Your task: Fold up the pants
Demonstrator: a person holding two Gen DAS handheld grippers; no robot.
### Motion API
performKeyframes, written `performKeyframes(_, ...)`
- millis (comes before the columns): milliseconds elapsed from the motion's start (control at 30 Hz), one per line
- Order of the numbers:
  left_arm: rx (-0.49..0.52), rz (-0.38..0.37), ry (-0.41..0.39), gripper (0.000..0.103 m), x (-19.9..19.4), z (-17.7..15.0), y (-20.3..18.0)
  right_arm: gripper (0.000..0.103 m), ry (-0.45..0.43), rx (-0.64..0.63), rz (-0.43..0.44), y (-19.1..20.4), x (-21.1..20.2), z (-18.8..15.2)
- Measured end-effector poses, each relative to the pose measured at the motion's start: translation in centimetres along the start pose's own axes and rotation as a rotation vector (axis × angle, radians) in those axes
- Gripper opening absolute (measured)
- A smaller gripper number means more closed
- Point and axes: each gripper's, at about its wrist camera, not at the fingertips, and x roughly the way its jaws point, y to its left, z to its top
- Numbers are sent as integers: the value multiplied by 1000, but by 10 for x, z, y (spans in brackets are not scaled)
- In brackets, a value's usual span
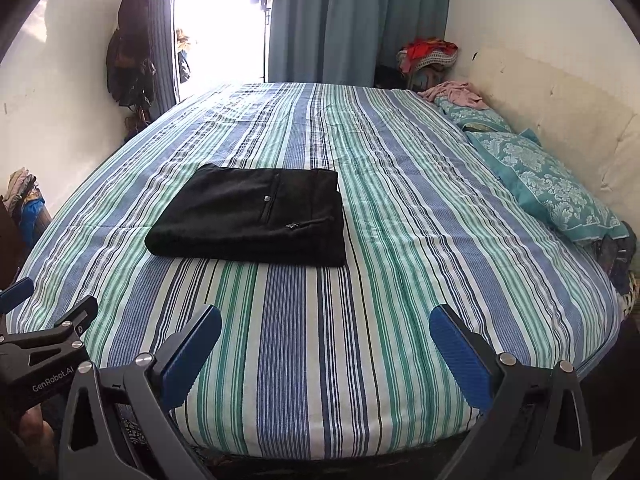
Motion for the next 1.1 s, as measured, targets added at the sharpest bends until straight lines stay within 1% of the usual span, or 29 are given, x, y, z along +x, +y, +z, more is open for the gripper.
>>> performKeyframes(433, 4, 5, 14, 103, -7, 4, -3, 103, -21, -6, 1, 5, -12, 4)
performKeyframes(600, -18, 5, 11, 103, -11, 6, -1, 103, -26, 22, 22, 2, -16, 6)
performKeyframes(800, -63, -10, -7, 103, -19, 10, 7, 103, -6, 43, 49, -1, -16, 6)
performKeyframes(900, -77, -9, -22, 103, -22, 12, 8, 103, -26, 11, 24, 2, -21, 7)
performKeyframes(1000, -82, 8, -29, 103, -25, 13, 8, 103, -47, -2, 1, 3, -26, 8)
performKeyframes(1100, -66, 20, -31, 103, -28, 14, 6, 103, -53, -10, -13, 2, -28, 10)
